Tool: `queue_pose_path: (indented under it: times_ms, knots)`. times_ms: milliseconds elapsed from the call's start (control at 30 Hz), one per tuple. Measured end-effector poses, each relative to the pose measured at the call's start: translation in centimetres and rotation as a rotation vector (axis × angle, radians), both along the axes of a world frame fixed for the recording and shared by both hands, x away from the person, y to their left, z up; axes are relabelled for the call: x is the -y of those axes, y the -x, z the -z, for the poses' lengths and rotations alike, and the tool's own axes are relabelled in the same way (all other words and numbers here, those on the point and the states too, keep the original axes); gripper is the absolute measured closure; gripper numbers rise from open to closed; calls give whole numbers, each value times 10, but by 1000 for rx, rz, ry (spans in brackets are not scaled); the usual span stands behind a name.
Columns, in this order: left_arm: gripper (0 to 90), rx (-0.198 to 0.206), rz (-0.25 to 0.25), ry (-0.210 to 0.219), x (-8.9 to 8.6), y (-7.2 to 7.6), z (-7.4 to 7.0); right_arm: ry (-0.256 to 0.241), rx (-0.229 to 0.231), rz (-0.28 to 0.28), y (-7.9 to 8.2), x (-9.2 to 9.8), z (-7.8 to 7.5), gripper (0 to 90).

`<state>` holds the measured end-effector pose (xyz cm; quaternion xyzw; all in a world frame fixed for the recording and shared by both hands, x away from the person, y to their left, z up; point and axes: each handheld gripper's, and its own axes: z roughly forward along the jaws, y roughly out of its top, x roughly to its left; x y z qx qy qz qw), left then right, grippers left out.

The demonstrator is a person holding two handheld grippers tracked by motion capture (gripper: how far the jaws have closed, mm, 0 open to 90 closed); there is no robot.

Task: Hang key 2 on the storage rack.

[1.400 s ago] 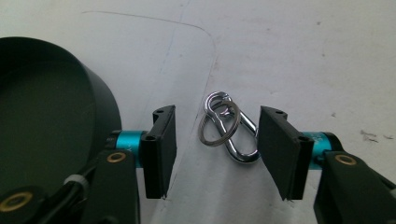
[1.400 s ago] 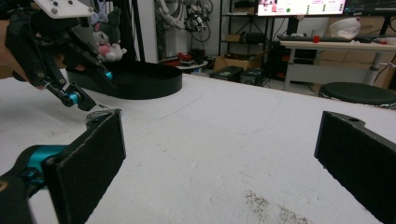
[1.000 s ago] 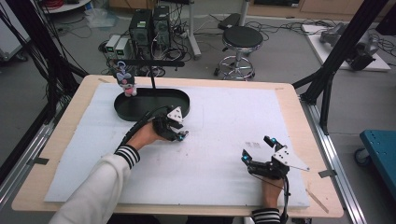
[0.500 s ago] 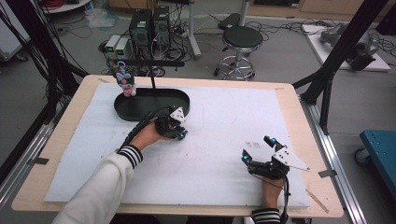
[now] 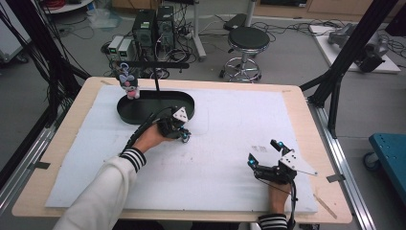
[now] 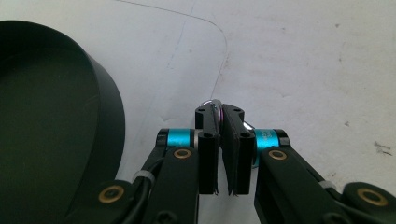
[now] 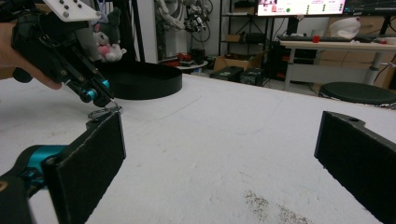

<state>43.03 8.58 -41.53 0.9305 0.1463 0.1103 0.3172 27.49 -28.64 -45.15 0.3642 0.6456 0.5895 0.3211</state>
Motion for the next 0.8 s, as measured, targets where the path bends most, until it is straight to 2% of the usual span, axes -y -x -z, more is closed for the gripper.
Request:
queue_pose_path:
  times_ms: [533,767,800]
  knots:
    - [872,-14,-22,0,-3,-3,1,0,0,-1,0,0,0,11]
    - [881,-39,-48,10,-4,-4,0,0,1,-1,0,0,0,11]
    - [882,-31,-52,2,-4,-4,0,0,1,-1,0,0,0,12]
